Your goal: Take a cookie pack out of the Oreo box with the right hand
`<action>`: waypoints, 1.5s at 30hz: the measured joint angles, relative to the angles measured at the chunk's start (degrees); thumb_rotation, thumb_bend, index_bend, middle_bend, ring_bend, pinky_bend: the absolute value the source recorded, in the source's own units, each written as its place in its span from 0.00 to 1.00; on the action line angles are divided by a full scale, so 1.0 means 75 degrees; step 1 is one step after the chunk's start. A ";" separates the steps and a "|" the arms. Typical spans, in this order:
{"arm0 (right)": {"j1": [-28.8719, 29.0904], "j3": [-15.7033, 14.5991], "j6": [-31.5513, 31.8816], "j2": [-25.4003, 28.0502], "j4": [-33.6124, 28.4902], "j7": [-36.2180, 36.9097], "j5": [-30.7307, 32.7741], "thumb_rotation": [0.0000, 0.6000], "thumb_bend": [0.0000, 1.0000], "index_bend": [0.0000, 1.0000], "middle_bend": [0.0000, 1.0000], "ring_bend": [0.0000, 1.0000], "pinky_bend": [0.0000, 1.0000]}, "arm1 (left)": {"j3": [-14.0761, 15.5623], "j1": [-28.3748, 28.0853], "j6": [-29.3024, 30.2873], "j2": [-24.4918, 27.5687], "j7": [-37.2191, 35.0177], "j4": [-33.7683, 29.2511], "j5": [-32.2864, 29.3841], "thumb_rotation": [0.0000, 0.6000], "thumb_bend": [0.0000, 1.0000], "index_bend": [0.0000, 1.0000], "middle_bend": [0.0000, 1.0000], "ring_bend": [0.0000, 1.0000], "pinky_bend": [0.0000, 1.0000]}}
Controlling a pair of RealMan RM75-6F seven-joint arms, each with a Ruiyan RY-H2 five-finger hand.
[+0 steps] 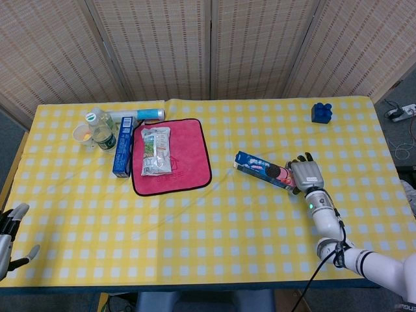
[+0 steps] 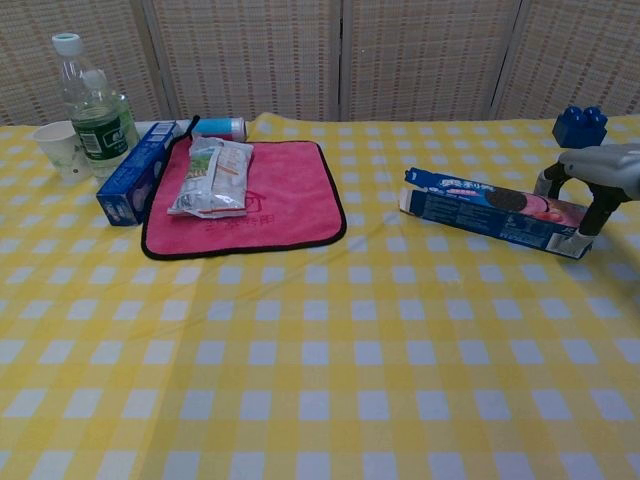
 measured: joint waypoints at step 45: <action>-0.0411 -0.0837 0.1014 0.4924 -0.4467 -0.1705 -0.3869 1.00 0.26 0.46 0.35 0.14 0.10 | 0.0027 -0.0050 0.0007 0.0069 0.0293 -0.0333 0.0114 1.00 0.26 0.06 0.10 0.09 0.00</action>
